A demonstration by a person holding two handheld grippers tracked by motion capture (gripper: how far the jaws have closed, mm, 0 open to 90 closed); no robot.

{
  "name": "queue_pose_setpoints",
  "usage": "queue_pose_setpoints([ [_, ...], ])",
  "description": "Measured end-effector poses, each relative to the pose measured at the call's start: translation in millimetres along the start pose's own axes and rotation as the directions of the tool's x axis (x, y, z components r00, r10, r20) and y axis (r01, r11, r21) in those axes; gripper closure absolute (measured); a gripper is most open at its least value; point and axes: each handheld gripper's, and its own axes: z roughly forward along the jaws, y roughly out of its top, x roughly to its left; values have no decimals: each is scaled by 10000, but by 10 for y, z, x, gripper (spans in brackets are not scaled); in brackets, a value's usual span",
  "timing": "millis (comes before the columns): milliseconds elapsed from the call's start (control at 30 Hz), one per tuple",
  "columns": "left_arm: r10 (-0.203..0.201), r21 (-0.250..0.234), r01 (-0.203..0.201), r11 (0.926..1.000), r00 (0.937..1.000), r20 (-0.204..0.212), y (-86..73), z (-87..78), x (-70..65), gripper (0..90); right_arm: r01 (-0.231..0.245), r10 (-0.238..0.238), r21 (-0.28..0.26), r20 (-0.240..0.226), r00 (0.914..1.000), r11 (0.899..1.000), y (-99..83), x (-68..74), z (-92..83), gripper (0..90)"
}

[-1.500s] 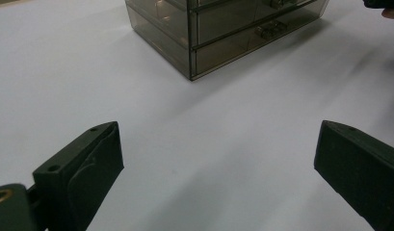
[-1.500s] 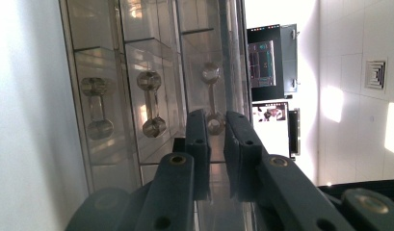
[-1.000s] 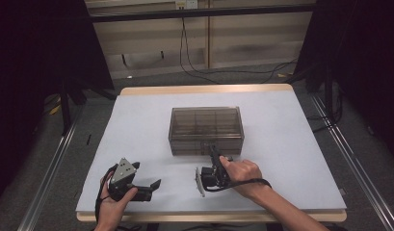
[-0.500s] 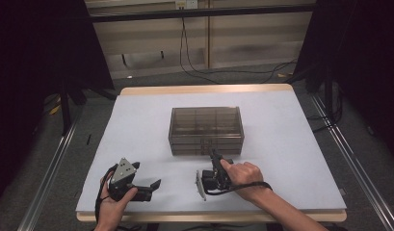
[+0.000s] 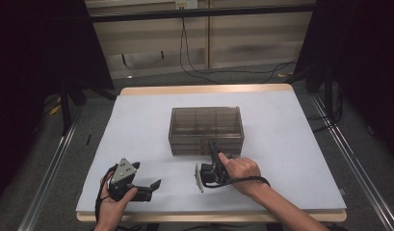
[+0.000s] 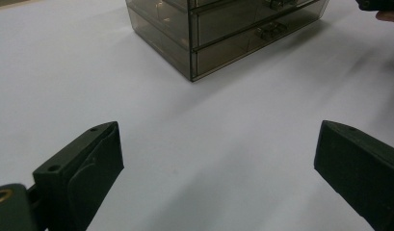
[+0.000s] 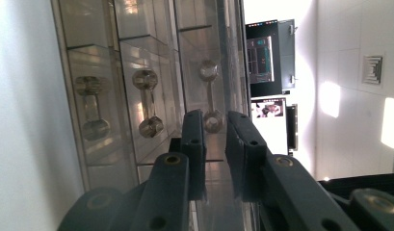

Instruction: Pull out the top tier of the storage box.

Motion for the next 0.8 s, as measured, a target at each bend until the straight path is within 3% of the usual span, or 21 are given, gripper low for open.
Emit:
queue_pose_setpoints([
  [500,17,-11,-17,10000,10000,-5,-2,-4,5,31,66,-67,48,92,9999,10000,40,18,-5,816],
  [533,15,-12,-15,10000,10000,-8,-2,-4,5,31,-250,249,234,46,9997,9994,42,42,-29,816],
  [567,-1,-16,1,10000,10000,9,-2,-4,5,31,124,-124,20,125,9998,9999,45,20,-28,816],
  [800,32,4,-32,10000,10000,31,0,-2,0,31,34,-34,13,35,10000,10000,61,31,-110,816],
])
